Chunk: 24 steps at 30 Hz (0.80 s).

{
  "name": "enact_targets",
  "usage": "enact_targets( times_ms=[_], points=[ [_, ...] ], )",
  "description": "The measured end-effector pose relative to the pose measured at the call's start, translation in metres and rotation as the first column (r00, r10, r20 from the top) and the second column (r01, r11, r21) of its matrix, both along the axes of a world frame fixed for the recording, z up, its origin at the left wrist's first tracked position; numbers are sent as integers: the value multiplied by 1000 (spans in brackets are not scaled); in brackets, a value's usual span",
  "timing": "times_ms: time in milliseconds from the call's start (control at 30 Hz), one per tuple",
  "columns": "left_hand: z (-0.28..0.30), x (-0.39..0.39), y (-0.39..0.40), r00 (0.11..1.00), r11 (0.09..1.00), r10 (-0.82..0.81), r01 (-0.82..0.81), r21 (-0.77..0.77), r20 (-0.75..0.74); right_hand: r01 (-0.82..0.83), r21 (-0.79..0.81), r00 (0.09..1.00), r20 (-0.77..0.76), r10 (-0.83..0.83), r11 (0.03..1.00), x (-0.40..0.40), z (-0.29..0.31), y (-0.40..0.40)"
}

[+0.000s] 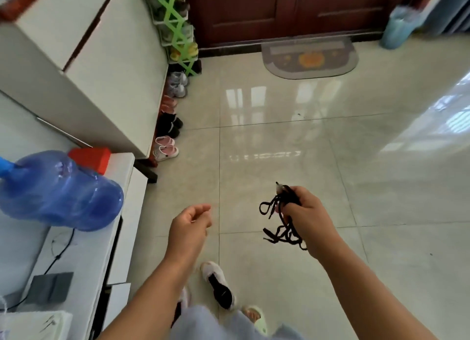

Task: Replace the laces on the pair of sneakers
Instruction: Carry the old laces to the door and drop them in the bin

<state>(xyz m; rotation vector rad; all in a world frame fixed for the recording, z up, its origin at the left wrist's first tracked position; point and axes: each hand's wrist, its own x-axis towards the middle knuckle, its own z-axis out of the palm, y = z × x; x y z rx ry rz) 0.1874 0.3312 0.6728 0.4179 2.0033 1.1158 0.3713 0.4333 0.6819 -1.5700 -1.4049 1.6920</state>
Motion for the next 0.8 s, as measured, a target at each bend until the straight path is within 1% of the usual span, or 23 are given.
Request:
enact_targets(
  times_ms=[100, 167, 267, 400, 533, 633, 800],
  points=[
    [-1, -11, 19, 999, 999, 30, -31, -27, -26, 87, -15, 996, 8, -87, 996, 26, 6, 39],
    [-3, -19, 28, 999, 999, 15, -17, -43, -38, 126, -14, 992, 11, -126, 992, 38, 5, 63],
    [-11, -34, 55, 998, 998, -24, 20, -67, -54, 142, 9, 989, 38, -142, 990, 50, -2, 104],
    [-33, -51, 109, 999, 993, 12, -16, -116, -41, 161, 26, 983, 81, -163, 987, 59, -15, 166],
    [-70, -59, 217, 998, 989, 53, -48, -140, 35, 200, 39, 974, 102, -203, 979, 64, -28, 259],
    [-78, -55, 321, 999, 993, -13, 18, -116, 45, 252, 27, 963, 92, -253, 967, 68, -23, 333],
    [-47, -12, 498, 977, 979, -200, 203, -29, 77, 295, 60, 949, 97, -300, 954, 82, -5, 449]
  ],
)
